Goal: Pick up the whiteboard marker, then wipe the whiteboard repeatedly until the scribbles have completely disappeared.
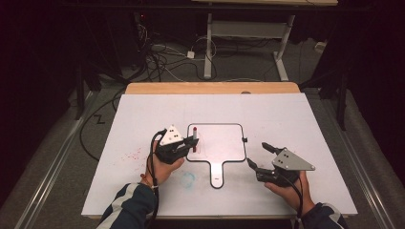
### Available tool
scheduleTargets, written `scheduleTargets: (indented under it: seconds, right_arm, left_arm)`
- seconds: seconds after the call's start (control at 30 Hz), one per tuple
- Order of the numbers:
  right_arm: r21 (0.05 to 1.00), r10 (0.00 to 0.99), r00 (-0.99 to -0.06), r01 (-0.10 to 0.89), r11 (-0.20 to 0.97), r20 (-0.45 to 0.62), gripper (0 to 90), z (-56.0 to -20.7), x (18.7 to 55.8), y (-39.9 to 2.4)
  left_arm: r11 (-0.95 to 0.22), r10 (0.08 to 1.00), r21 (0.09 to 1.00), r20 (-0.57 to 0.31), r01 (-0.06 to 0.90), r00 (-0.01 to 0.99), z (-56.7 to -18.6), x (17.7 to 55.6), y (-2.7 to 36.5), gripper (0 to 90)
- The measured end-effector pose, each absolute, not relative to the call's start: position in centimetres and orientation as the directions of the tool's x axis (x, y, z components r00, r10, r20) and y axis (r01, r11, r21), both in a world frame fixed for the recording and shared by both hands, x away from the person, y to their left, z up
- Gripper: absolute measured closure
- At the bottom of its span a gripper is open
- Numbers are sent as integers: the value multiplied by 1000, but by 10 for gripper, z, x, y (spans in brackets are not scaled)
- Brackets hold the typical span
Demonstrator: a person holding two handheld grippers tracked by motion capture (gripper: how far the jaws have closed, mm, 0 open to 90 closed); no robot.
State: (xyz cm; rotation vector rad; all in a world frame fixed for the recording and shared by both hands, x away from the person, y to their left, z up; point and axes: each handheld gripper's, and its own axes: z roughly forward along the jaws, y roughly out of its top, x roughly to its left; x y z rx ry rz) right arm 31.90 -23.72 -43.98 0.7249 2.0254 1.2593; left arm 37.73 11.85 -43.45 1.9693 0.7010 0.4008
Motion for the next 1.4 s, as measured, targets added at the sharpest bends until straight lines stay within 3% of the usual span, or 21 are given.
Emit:
scheduleTargets:
  seconds: [0.73,1.4]
  right_arm:
    - [882,708,-674,181,434,-210,247,-456,317,-232]
    - [879,676,-703,158,451,-221,255,-458,314,-228]
  left_arm:
    - [-312,627,907,-27,283,778,-423,422,117,786]
    - [-377,677,857,-4,352,736,-459,462,92,785]
